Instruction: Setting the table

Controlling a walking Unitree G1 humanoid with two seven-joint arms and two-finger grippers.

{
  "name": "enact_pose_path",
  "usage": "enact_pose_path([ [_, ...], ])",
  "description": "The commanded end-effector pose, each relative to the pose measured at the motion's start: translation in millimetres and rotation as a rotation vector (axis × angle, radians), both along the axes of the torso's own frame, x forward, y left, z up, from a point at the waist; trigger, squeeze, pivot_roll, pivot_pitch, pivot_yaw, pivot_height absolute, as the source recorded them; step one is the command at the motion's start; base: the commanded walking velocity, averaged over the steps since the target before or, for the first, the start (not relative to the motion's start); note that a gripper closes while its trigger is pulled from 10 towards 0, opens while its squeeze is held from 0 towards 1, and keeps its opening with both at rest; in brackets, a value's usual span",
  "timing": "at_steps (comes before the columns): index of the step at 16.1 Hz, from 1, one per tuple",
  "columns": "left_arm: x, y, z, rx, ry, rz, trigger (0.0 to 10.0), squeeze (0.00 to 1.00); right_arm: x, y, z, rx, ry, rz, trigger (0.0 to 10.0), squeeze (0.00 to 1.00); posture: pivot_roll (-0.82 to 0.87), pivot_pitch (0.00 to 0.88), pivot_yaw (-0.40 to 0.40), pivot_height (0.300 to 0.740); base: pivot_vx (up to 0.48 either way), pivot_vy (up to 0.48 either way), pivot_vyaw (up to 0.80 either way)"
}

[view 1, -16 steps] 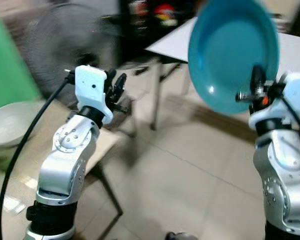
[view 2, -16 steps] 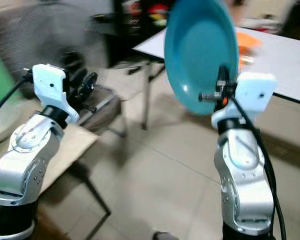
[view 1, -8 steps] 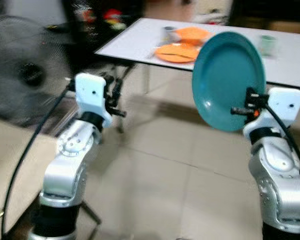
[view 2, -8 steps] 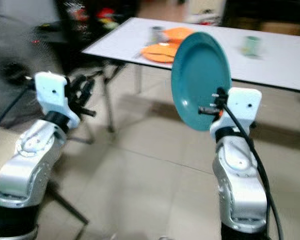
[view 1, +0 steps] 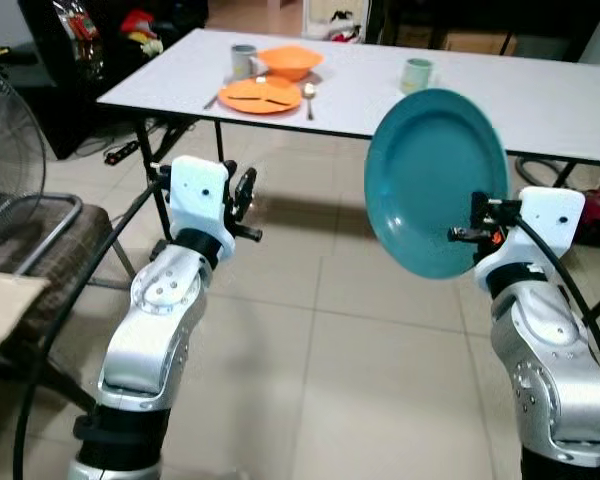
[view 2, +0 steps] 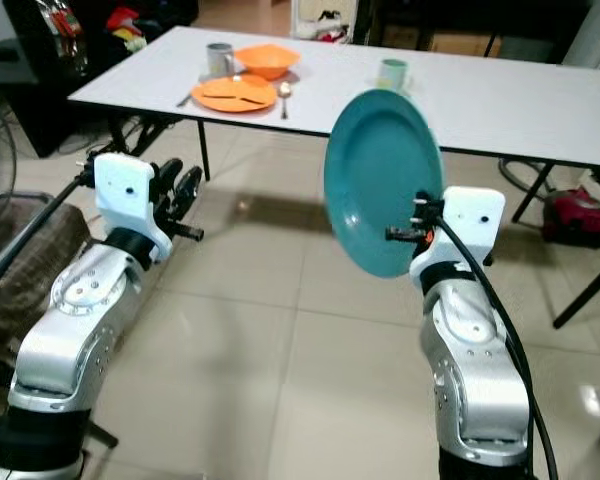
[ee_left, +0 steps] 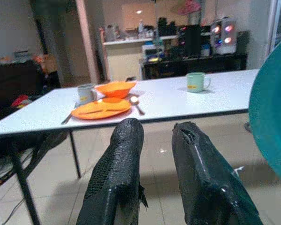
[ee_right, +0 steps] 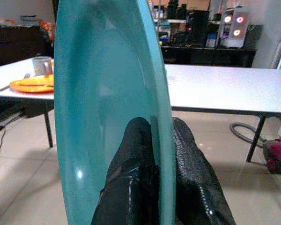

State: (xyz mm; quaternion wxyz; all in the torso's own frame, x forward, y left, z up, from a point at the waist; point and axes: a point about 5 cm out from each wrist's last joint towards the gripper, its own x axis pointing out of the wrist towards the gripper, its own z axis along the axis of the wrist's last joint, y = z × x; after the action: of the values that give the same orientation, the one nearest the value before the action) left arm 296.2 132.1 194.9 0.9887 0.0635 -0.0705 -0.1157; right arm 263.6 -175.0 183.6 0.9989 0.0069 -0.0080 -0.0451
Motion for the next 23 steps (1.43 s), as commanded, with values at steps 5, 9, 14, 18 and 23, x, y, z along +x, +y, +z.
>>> enact_pose_path([
  [5, 1.5, 6.2, -12.5, 0.046, 0.036, -0.013, 10.0, 0.0, 2.5, 5.7, -1.8, 0.024, 0.013, 0.006, 10.0, 0.0, 0.06, 0.0, 0.002, 0.74, 0.0, 0.0, -0.38],
  [9, 4.0, 2.5, -16.8, 0.066, 0.052, -0.039, 10.0, 0.0, 6.9, 2.8, -0.4, 0.031, 0.008, -0.006, 10.0, 0.0, 0.05, 0.0, 0.004, 0.74, 0.063, 0.0, -0.4],
  [14, 4.4, -0.3, -21.5, 0.059, 0.068, -0.07, 10.0, 0.0, 4.0, 1.6, 2.3, 0.029, -0.003, -0.019, 10.0, 0.0, 0.02, 0.0, 0.027, 0.74, 0.315, 0.0, -0.28],
  [18, 3.6, -0.1, -21.7, 0.059, 0.067, -0.079, 10.0, 0.0, 2.7, 0.4, 2.3, 0.033, -0.005, -0.026, 10.0, 0.0, 0.02, 0.0, 0.029, 0.74, 0.351, 0.0, -0.8],
  [23, 3.5, -4.0, -22.0, 0.053, 0.067, -0.089, 10.0, 0.0, 1.1, -0.7, 4.0, 0.033, -0.011, -0.026, 10.0, 0.0, 0.01, 0.0, 0.037, 0.74, 0.371, 0.0, -0.43],
])
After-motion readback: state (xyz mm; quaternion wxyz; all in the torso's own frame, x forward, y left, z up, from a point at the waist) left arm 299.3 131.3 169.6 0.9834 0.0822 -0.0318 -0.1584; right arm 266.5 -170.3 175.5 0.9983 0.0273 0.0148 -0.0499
